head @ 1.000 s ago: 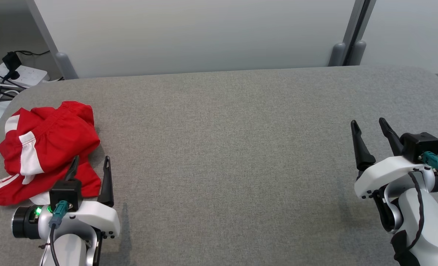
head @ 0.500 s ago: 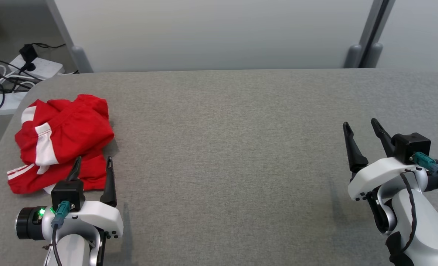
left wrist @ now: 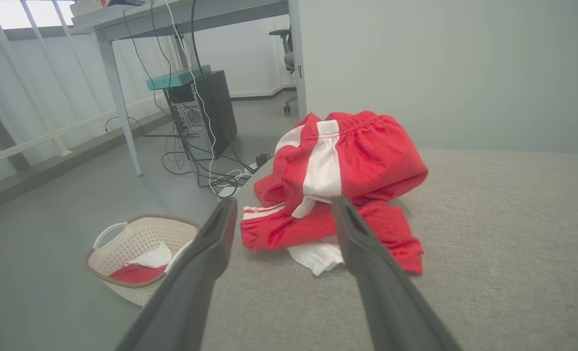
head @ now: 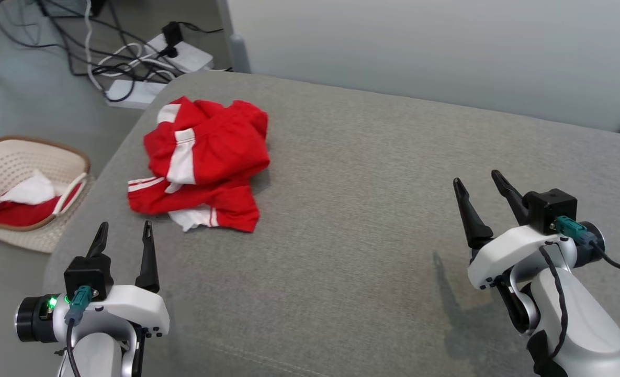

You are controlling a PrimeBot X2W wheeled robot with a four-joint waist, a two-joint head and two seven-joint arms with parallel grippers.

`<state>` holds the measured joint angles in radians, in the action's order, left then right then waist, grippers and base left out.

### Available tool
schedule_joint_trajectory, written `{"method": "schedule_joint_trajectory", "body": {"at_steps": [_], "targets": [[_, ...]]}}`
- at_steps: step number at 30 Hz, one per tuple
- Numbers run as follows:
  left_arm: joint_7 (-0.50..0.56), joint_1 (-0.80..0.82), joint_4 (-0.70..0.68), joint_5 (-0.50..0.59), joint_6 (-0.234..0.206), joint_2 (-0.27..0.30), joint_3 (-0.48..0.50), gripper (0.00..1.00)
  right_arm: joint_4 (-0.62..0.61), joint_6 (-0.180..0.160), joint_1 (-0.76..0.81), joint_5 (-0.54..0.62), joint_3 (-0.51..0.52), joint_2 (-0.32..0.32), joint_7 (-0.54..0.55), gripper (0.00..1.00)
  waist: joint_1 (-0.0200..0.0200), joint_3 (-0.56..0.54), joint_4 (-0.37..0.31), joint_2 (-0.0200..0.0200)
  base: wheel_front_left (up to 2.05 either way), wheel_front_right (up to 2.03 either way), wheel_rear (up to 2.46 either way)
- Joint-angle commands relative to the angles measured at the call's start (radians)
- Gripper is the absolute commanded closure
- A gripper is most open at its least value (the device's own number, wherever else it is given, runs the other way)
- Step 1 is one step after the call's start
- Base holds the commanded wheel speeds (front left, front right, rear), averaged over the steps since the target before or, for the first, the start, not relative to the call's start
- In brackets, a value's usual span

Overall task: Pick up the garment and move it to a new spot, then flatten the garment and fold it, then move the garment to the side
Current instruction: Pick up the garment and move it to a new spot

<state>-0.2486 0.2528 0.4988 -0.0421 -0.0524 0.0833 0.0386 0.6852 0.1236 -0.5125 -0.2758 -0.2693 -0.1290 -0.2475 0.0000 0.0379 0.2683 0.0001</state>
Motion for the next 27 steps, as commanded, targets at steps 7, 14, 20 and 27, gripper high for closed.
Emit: {"method": "schedule_joint_trajectory", "body": {"at_steps": [7, 14, 20, 27], "targets": [[-0.013, 0.02, -0.013, -0.003, 0.014, 0.018, 0.051, 0.0, -0.026, 0.007, -0.046, -0.019, -0.047, 0.017, -0.014, 0.0, 0.0, 0.015, 0.162, -0.0001, 0.0, 0.0, 0.0], [-0.013, 0.027, 0.002, -0.023, 0.046, 0.015, 0.077, 0.0, -0.017, 0.007, -0.053, -0.026, -0.08, 0.014, -0.014, 0.0, 0.0, 0.033, 0.175, -0.0001, 0.0, 0.0, 0.0], [-0.013, 0.102, 0.054, -0.053, 0.123, 0.042, 0.097, 0.0, -0.014, 0.007, -0.065, -0.034, -0.108, 0.001, -0.014, 0.0, 0.0, 0.074, 0.143, -0.0001, 0.0, 0.0, 0.0], [-0.013, 0.265, 0.155, -0.107, 0.178, 0.102, 0.064, 0.0, -0.019, 0.007, -0.096, -0.037, -0.138, -0.021, -0.014, 0.0, 0.0, 0.151, 0.078, -0.0001, 0.0, 0.0, 0.0]]}}
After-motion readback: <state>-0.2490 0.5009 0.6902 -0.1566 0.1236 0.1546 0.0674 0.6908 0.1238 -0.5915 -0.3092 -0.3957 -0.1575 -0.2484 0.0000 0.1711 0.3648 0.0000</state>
